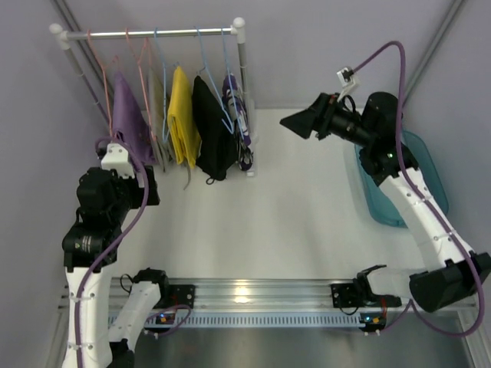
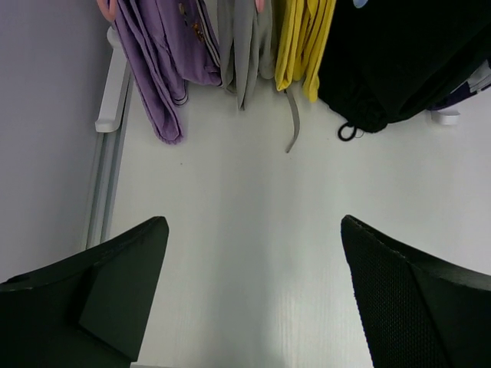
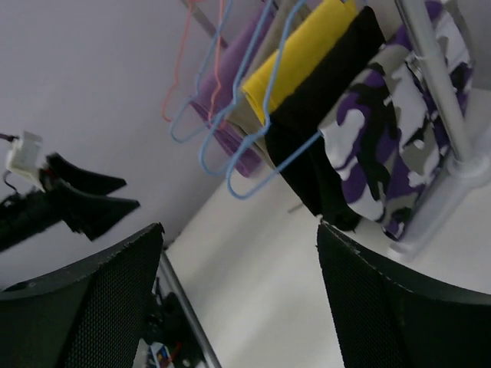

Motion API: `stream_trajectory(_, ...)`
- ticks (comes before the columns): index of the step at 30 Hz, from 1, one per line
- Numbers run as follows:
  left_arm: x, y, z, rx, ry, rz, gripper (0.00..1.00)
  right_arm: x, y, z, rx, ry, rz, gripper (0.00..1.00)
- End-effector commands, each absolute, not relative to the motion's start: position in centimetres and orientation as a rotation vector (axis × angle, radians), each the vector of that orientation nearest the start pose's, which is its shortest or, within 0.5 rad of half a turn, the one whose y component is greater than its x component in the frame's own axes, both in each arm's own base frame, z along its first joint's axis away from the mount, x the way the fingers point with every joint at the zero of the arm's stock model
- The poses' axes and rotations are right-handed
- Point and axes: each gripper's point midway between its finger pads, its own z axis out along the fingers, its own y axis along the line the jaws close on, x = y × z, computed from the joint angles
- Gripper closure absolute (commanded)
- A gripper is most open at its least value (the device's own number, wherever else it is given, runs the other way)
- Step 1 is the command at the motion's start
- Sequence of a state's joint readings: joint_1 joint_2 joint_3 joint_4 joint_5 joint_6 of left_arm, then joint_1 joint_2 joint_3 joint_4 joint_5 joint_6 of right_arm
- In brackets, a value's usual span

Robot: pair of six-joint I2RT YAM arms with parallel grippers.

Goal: Remove the trousers from the hanger

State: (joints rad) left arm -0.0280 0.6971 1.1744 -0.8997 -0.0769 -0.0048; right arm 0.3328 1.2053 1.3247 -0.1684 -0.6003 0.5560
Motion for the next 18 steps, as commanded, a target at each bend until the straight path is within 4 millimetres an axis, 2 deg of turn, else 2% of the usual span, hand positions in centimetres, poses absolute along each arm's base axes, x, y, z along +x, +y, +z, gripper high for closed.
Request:
stream_trajectory(1, 22.6, 0.2, 33.3, -0.061, 1.924, 0.003, 0.01, 31.1, 26.3, 46.3, -0.277, 1.59, 1.367, 0.21)
stream_trajectory(2, 22.9, 0.1, 33.2, -0.058, 1.931, -0.001, 0.01, 32.2, 27.3, 47.0, -0.279, 1.577, 1.401, 0.23)
stream_trajectory(4, 23.2, 0.1, 33.3, -0.059, 1.932, -0.006, 0.01, 32.7, 29.0, 47.6, -0.268, 1.59, 1.478, 0.28)
stream_trajectory(5, 23.4, 0.0, 33.3, -0.058, 1.935, -0.007, 0.01, 34.1, 30.1, 47.4, -0.262, 1.602, 1.499, 0.3)
stream_trajectory(7, 23.6, -0.2, 33.7, -0.054, 1.927, -0.02, 0.01, 35.0, 31.5, 47.3, -0.244, 1.623, 1.561, 0.35)
stream_trajectory(8, 23.7, -0.2, 33.7, -0.055, 1.93, -0.025, 0.01, 36.4, 32.6, 47.0, -0.241, 1.637, 1.58, 0.37)
stream_trajectory(10, 23.7, -0.5, 34.2, -0.046, 1.922, -0.039, 0.01, 37.3, 33.8, 46.6, -0.24, 1.652, 1.607, 0.4)
stream_trajectory(11, 23.7, -0.6, 34.4, -0.038, 1.92, -0.044, 0.01, 38.5, 34.6, 46.3, -0.239, 1.655, 1.612, 0.41)
stream_trajectory(18, 23.7, -1.3, 34.7, -0.004, 1.923, -0.082, 0.01, 41.6, 38.2, 45.0, -0.215, 1.654, 1.676, 0.43)
